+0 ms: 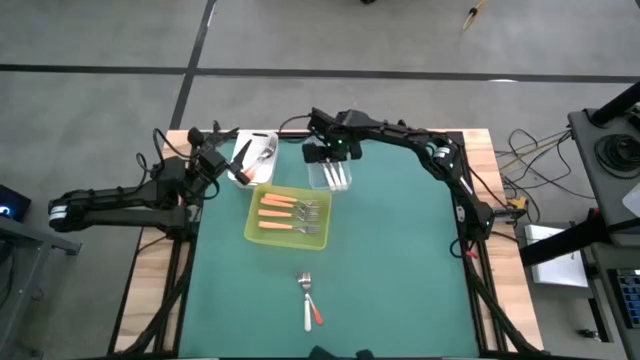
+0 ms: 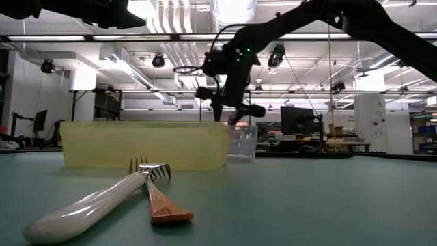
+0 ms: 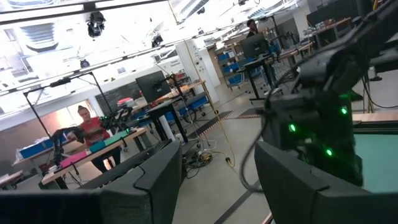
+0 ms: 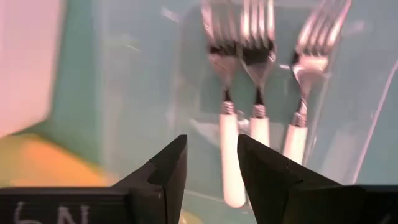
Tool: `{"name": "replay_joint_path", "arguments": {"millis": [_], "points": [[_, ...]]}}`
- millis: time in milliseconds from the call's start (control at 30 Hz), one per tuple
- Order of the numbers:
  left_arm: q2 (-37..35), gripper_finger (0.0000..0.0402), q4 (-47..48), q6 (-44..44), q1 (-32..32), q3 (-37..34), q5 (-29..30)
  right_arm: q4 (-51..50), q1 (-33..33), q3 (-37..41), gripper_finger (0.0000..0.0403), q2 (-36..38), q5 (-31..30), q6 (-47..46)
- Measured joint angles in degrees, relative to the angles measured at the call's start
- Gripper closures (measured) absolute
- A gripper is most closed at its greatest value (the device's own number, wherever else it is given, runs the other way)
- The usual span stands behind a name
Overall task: Sort silverware by color (type)
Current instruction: Put the white fork into the transparent bin
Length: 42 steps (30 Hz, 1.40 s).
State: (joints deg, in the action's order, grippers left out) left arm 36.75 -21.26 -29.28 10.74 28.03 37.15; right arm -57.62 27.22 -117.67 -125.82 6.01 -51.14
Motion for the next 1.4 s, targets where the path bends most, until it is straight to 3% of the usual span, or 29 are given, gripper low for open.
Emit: {"name": "replay_joint_path", "arguments": {"millis": [333,500,700,833,1400], "points": [[0.0,0.0216,0.12,0.0,0.0,0.0,0.0,-4.29,-0.19,-11.39,0.0271,0.02,-0.06,3.13],[0.0,0.0216,0.35,-0.02,0.0,0.0,-0.02,-7.95,-1.64,-17.17,0.0275,0.02,-0.28,11.33],[-0.03,0.0216,0.85,-0.02,0.0,0.0,-0.02,-7.68,-5.98,-17.09,0.0274,1.64,-2.52,22.82],[-0.11,0.0216,1.0,-0.02,0.0,0.0,-0.04,-7.09,-10.24,-17.04,0.0275,1.75,-8.41,27.93],[-0.31,0.0216,3.6,4.43,-0.53,0.0,-0.27,-5.85,-26.79,-16.8,0.0303,1.88,-14.18,38.35]]}}
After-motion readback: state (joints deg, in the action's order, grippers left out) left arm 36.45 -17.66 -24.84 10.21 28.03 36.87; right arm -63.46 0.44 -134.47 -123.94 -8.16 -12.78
